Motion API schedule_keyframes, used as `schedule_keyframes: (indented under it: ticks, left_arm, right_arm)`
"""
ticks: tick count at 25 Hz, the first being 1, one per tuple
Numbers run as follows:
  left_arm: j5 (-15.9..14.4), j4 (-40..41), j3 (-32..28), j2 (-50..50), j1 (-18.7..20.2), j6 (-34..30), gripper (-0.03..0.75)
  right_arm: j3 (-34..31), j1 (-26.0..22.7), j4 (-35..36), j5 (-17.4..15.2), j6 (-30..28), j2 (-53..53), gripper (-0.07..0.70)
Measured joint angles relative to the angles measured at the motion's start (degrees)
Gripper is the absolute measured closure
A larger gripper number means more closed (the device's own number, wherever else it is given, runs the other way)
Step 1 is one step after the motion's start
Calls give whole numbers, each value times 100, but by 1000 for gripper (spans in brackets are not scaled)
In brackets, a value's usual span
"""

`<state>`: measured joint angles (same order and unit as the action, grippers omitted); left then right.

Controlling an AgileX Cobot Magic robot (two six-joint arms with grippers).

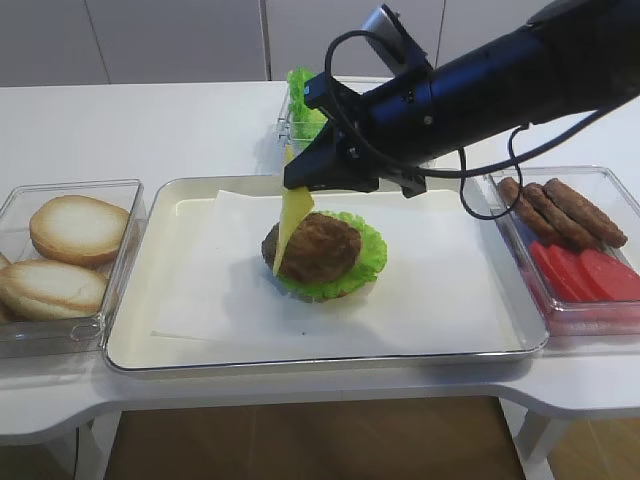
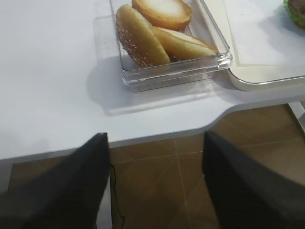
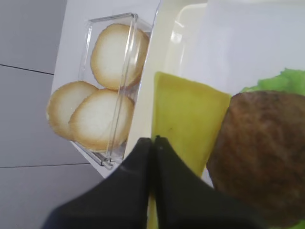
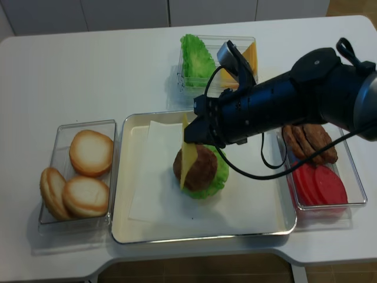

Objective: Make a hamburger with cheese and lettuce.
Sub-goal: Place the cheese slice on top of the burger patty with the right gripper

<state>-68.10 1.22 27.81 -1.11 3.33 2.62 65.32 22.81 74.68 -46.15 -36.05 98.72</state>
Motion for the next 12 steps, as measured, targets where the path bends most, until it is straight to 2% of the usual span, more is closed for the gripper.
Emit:
schedule_keyframes:
  ticks: [7,12]
  left_arm:
    - [0,0,0,0,0,0,257]
    - [0,0,0,0,0,0,257]
  right_arm:
    - [0,0,-65,-22,-34,0,631]
    - [0,0,-269,77,-21,0,631]
